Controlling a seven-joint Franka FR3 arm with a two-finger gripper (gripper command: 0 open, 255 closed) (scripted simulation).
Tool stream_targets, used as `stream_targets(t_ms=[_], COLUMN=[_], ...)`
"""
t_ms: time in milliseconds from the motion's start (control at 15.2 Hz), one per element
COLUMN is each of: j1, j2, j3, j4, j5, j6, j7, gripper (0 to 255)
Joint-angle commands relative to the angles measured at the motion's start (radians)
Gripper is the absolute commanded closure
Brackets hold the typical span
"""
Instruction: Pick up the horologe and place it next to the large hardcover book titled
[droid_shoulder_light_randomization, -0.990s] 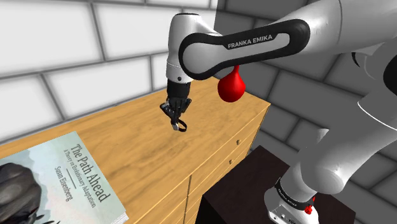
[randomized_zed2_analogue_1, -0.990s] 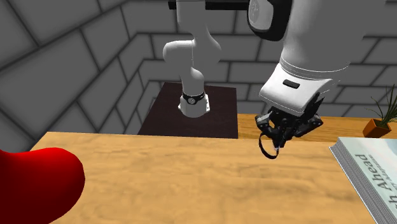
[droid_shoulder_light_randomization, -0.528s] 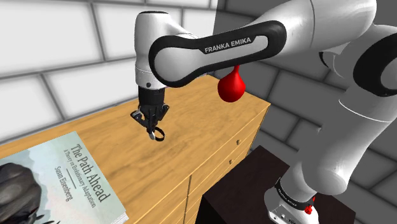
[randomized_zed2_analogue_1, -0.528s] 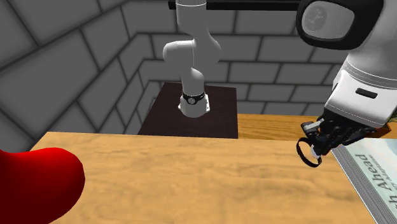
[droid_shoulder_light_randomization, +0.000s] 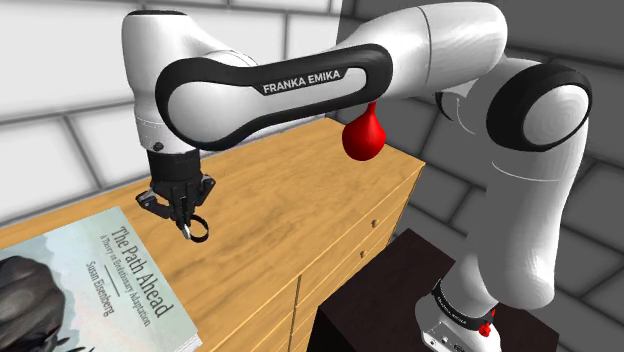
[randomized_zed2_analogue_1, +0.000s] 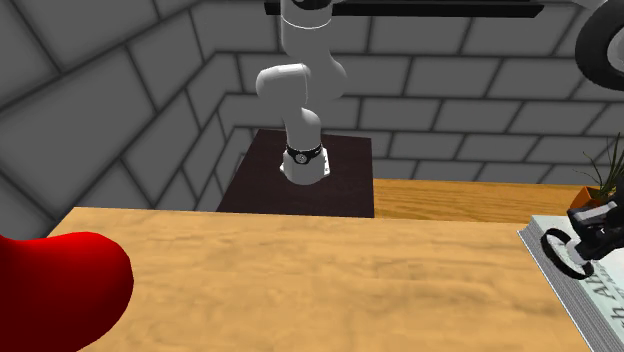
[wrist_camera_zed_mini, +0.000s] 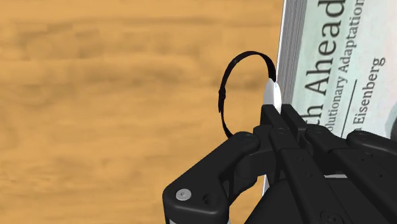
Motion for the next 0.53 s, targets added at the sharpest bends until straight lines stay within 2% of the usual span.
stream_targets(t_ms=[0,462], j1=[0.023,0.021], j2=[0.045,0.059], j3=[0.0,-0.005], j4=[0.058,-0.018], j5=[-0.022,-0.028], j6=[-0.015,0.073], j7=[0.024,0.024], gripper=[255,255])
